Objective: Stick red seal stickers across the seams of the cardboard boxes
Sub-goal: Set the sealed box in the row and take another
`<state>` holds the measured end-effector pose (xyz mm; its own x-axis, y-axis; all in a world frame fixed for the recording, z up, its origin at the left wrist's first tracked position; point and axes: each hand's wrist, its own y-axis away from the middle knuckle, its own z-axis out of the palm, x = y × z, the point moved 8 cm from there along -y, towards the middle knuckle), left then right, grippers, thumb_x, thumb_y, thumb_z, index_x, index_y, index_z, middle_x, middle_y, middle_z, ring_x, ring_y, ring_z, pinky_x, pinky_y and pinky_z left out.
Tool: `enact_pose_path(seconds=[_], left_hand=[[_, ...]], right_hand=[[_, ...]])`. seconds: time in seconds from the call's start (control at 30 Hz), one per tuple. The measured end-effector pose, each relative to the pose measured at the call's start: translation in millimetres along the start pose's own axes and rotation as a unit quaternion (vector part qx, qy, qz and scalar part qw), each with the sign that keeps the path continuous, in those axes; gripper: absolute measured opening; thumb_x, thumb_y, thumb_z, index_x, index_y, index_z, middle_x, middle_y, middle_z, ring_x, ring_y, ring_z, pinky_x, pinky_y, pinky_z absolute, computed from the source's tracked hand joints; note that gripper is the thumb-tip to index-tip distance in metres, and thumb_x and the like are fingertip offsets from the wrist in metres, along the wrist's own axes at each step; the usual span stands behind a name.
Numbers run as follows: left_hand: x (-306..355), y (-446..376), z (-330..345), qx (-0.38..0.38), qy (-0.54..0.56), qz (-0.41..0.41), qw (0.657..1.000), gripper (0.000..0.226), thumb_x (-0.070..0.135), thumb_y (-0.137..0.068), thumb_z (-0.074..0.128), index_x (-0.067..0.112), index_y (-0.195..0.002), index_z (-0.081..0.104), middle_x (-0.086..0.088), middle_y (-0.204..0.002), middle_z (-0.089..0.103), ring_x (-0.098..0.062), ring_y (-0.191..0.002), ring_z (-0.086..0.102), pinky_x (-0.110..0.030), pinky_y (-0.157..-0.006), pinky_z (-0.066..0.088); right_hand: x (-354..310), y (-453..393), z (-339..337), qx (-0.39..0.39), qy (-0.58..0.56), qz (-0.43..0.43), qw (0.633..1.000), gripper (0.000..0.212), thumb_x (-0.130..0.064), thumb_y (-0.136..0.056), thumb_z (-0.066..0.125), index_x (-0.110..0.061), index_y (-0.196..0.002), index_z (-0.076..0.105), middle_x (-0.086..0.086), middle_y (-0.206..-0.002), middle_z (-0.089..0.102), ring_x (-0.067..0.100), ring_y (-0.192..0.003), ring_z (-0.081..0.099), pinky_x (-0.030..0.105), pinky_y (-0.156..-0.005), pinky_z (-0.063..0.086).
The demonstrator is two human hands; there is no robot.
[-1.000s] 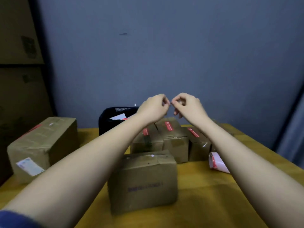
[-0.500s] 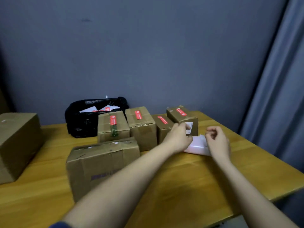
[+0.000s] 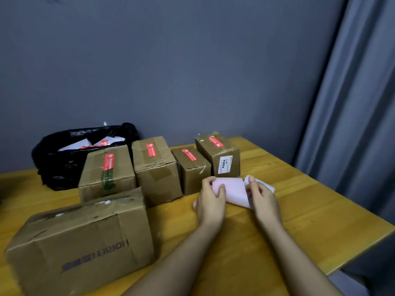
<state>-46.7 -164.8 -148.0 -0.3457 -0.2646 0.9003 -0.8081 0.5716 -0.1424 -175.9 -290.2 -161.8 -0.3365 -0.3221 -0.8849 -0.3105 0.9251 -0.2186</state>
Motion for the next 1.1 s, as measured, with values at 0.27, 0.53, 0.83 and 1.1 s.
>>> enact_pose_path(seconds=[0.27,0.53,0.83,1.1], left_hand=[[1.7,-12.3,6.9,-0.054,0.207,0.105,0.971,0.049,-0.016,-0.081,0.054,0.018,-0.116,0.05,-0.001,-0.103,0.06,0.001,-0.077,0.057,-0.007,-0.068,0.043],[-1.8,-11.4,8.3,-0.082,0.239,0.125,0.96,0.066,-0.024,-0.077,0.049,0.016,-0.129,0.046,0.007,-0.092,0.068,0.004,-0.085,0.063,-0.013,-0.08,0.047],[-5.8,-9.7,0.4,-0.045,0.255,0.114,0.959,0.051,0.002,-0.085,0.062,0.024,-0.128,0.045,0.002,-0.096,0.068,0.002,-0.092,0.062,-0.013,-0.082,0.046],[4.6,-7.9,1.0,-0.08,0.248,0.159,0.952,0.041,-0.008,-0.088,0.056,0.023,-0.113,0.056,0.006,-0.118,0.06,0.001,-0.107,0.058,-0.015,-0.089,0.047]], right_hand=[[-16.5,2.4,8.7,-0.055,-0.149,-0.059,0.986,0.021,0.006,-0.085,0.063,-0.011,-0.097,0.057,-0.004,-0.076,0.057,-0.005,-0.066,0.054,0.014,-0.068,0.043],[-16.5,3.2,15.2,-0.064,-0.189,-0.07,0.977,0.047,-0.037,-0.082,0.066,0.007,-0.077,0.05,0.018,-0.068,0.046,0.015,-0.066,0.043,0.032,-0.061,0.032],[-28.5,8.6,12.4,-0.089,-0.235,-0.086,0.964,0.013,0.0,-0.09,0.06,-0.008,-0.098,0.067,0.006,-0.094,0.07,0.011,-0.086,0.064,0.026,-0.079,0.051],[-34.5,12.8,2.4,-0.054,-0.189,-0.134,0.971,0.046,0.008,-0.081,0.068,-0.026,-0.107,0.049,-0.006,-0.083,0.067,-0.007,-0.076,0.061,0.011,-0.072,0.045]])
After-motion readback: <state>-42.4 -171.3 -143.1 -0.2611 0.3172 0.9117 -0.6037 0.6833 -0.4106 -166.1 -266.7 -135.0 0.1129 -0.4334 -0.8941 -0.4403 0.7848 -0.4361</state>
